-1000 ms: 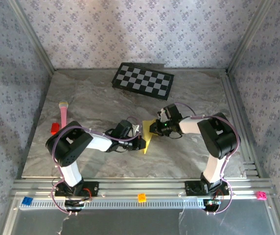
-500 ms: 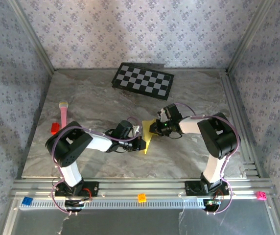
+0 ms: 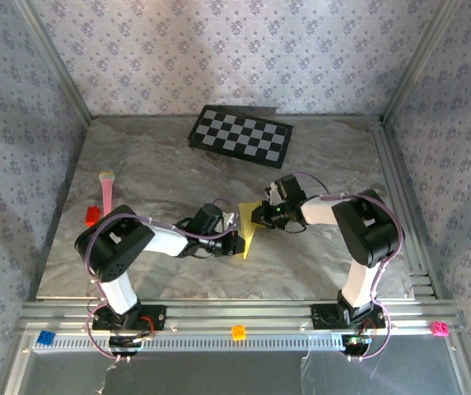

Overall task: Fold a paper plane with a square sheet of paper (pick it up from the middle)
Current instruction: Fold the wing for the fifth time at the center of the table.

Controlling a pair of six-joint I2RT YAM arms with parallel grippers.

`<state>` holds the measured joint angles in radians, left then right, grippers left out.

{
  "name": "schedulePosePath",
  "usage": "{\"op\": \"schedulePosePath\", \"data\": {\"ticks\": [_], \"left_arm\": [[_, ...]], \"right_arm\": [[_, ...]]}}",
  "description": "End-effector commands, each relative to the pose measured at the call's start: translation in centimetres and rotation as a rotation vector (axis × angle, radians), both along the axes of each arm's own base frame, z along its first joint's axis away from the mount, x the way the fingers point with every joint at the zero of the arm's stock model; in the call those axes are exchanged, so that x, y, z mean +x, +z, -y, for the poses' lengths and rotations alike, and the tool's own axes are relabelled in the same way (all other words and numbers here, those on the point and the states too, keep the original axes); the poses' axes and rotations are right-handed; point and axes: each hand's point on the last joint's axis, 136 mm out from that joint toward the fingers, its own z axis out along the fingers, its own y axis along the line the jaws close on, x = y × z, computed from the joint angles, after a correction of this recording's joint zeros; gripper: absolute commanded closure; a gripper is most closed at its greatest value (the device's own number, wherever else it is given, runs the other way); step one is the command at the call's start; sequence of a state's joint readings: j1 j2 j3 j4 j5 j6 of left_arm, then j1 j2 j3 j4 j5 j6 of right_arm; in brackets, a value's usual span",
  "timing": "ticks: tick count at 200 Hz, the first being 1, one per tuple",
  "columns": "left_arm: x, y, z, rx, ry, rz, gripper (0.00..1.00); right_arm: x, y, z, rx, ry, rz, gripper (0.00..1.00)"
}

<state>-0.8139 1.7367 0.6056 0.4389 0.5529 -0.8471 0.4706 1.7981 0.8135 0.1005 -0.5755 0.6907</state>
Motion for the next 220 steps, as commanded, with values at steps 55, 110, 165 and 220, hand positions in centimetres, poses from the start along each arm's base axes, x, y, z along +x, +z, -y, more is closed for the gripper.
{"op": "schedulePosePath", "data": {"ticks": [55,110,165,220], "left_arm": [[-2.9,-1.3,-1.1,0.046,-0.049,-0.079,0.91],[-1.9,0.3,-1.9,0.054,0.014,-0.002,0.72],[1.3,5.4,-3.3,0.013,0.11,0.125,0.77],[3.5,8.3,0.5,-0.083,0.016,0.115,0.94]], "right_arm": [[-2.1,-4.4,2.0,-0.159,-0.018,-0.095,0.85],[-1.9,-4.3,1.9,-0.158,-0.018,-0.091,0.86],[-1.8,-4.0,1.8,-0.158,-0.018,-0.087,0.86],[-1.8,-3.8,1.5,-0.158,-0.014,-0.082,0.86]]}}
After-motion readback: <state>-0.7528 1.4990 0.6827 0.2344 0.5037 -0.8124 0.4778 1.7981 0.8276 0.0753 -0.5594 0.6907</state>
